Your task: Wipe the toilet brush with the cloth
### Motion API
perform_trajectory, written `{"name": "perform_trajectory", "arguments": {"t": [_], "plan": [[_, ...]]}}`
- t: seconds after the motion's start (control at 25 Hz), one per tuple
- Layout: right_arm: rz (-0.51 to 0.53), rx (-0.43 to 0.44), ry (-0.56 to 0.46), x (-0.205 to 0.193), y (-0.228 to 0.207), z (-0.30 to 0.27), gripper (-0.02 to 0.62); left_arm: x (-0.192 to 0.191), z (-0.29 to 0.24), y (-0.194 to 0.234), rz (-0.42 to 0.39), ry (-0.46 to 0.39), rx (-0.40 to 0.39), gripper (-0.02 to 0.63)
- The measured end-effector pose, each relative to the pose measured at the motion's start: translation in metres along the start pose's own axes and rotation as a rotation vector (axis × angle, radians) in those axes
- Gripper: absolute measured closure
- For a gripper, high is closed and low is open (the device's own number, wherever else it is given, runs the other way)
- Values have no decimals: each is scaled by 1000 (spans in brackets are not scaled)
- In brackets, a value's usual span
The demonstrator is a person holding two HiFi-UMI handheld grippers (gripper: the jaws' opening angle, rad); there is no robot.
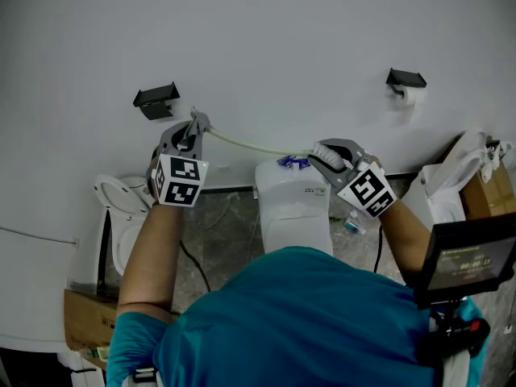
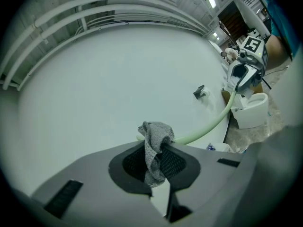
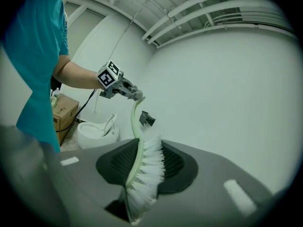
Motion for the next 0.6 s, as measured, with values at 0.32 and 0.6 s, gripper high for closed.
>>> {"name": "perform_trajectory", "arguments": {"t": [0.32,0.6], "plan": [[-73,62,-43,-4,8,6,482,-1,9,38,32,-16,77,566],[-334,97,-128,-12,-2,7,480,-1,30,63,274,-146,103,566]]}}
Point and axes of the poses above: the fingertips, and each gripper's own axes: z backward along the fingers, y to its left, x out of its top, the point moved 4 cm from there along z, backward along the fingers, and after that the axes turned 2 degrees about -z, right-handed, at the moved point
